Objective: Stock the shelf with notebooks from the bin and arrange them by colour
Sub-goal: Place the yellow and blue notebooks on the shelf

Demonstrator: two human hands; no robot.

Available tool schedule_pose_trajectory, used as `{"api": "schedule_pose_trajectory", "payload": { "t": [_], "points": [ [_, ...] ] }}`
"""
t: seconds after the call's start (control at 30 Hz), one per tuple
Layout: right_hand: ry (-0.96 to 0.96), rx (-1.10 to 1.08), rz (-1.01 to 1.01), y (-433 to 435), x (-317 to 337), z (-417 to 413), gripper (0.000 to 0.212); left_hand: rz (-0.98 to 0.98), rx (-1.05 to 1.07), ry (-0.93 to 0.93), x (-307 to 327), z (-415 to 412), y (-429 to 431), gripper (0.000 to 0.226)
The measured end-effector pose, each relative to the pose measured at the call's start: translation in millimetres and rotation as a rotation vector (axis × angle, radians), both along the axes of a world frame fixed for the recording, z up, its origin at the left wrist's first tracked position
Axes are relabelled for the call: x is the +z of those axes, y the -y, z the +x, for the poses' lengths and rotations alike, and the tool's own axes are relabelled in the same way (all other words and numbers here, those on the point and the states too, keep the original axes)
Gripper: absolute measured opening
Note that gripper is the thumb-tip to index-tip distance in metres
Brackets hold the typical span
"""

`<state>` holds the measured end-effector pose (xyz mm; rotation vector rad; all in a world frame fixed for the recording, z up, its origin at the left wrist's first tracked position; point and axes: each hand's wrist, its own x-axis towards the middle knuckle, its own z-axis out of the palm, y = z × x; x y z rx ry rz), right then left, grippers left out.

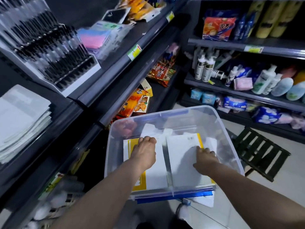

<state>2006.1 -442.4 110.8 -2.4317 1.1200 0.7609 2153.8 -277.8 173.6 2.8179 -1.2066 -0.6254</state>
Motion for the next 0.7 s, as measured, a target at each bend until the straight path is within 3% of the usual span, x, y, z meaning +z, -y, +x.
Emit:
{"api": "schedule_pose_trajectory", "payload": {
  "t": [0.17,0.3,0.57,0.7],
  "points": [
    [0.066,-0.118,-0.052,-8.8,-2.4,18.9,0.082,0.006,0.023,-0.017,-5.2,4.6,0.7,0.043],
    [0.189,-0.289,0.121,-9.3,-7.3,30.0,0.084,0.019,0.037,-0.025,-7.3,8.2,-6.3,0.044],
    [0.271,-0.524,0.225,-7.1,-10.2,33.8,0.042,0.008,0.042,-0.009,-5.9,23.7,-20.8,0.047],
    [0.348,-0.486,0.196,-6.6,5.7,35.2,0.020,-0.003,0.022,-0.051,-5.6,23.5,-15.1,0.047]
  ]
}}
